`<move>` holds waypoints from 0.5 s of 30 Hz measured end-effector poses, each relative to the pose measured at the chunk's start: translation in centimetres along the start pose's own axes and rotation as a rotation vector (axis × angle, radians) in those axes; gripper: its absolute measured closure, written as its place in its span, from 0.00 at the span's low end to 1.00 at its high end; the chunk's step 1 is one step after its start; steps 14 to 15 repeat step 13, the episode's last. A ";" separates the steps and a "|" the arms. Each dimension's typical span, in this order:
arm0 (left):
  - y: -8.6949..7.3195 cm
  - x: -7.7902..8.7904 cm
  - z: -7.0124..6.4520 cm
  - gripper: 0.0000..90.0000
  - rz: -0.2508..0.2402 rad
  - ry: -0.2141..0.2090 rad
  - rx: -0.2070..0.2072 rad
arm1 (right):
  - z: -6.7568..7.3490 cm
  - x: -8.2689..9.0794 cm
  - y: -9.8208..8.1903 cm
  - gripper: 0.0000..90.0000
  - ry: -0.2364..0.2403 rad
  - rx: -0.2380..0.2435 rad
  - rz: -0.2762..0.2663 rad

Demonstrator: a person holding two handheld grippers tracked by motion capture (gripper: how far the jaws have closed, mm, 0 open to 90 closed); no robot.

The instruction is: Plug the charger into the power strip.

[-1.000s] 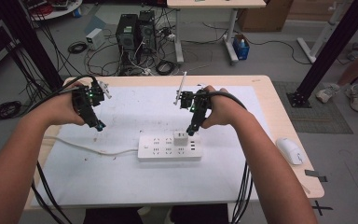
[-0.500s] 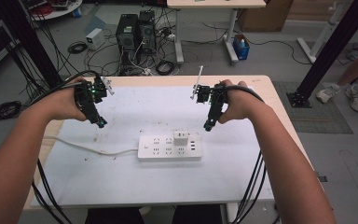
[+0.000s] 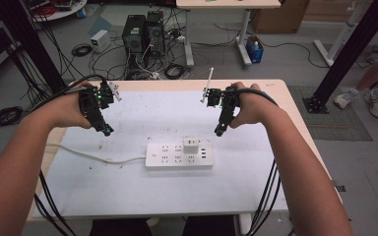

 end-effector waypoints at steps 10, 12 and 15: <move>-0.1 -0.5 0.2 0.06 -0.010 -0.011 -0.004 | -0.1 -0.4 0.7 0.01 0.011 -0.005 0.012; -0.2 -0.5 0.3 0.06 -0.013 -0.009 0.003 | -0.1 -0.4 0.8 0.01 0.006 -0.008 0.022; -0.2 -0.4 0.4 0.06 -0.015 -0.008 0.004 | -0.1 -0.4 0.9 0.01 0.007 -0.003 0.017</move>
Point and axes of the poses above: each handheld gripper's, and its own axes: x roughly backward along the jaws, y roughly out of its top, z roughly to its left, the point moved 5 cm from there along -x, roughly forward along the jaws, and after that the axes turned 3 degrees about x, right-handed, at the moved point
